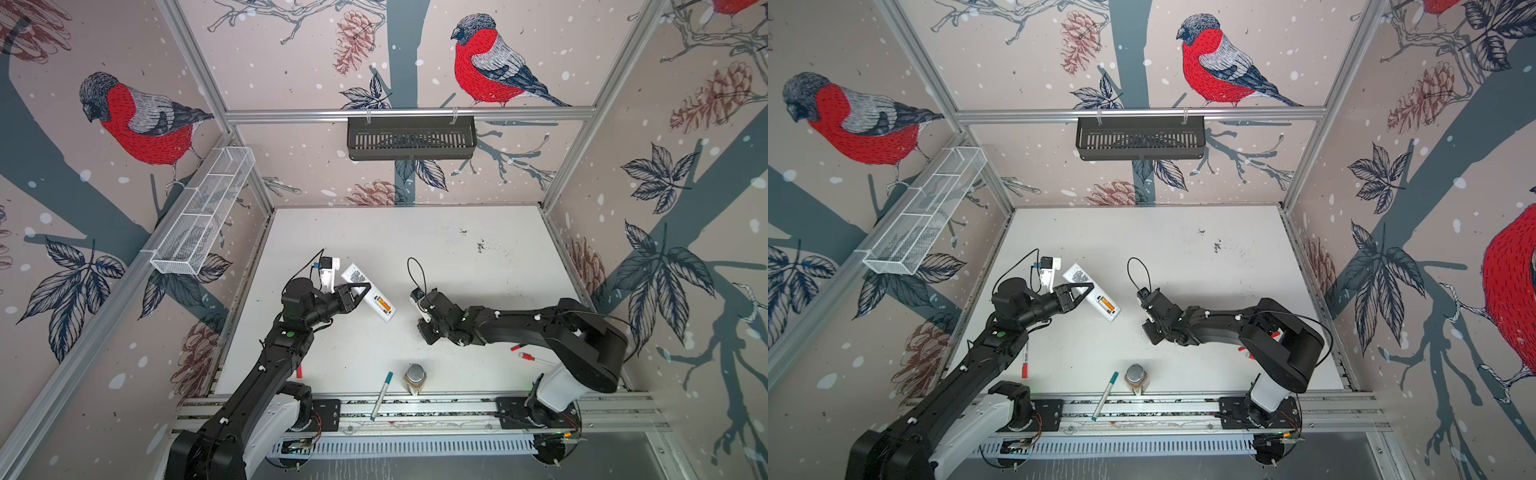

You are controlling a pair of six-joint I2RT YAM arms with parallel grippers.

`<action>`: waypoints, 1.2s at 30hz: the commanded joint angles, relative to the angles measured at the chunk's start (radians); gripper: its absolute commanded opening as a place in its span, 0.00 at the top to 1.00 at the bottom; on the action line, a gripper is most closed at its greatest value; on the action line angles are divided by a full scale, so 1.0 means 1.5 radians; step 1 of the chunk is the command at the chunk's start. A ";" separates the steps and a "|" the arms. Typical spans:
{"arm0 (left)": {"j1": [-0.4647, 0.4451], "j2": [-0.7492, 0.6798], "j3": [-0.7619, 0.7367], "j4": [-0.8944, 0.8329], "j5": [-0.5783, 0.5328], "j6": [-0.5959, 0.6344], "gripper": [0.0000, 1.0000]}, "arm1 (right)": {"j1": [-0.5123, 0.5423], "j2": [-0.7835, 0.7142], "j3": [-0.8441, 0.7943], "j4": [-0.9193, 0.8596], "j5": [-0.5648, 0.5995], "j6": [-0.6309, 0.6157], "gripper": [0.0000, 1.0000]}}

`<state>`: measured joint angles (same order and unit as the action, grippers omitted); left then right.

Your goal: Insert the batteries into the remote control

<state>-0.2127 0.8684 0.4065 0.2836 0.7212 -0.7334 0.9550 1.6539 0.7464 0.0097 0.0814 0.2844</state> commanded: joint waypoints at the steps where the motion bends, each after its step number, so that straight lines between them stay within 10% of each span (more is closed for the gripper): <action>1: 0.001 -0.002 0.001 0.009 -0.004 0.015 1.00 | 0.009 0.023 0.016 -0.048 0.034 0.010 0.75; 22: 0.001 0.009 -0.003 0.021 0.000 0.020 1.00 | 0.022 0.048 0.066 -0.125 0.054 0.003 0.70; 36: 0.002 0.038 -0.004 0.033 0.026 0.009 1.00 | 0.019 -0.044 0.048 -0.071 0.027 -0.019 0.84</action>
<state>-0.2127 0.9176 0.3985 0.2832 0.7216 -0.7258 0.9859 1.6314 0.8268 -0.1246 0.1375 0.2752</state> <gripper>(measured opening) 0.207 0.161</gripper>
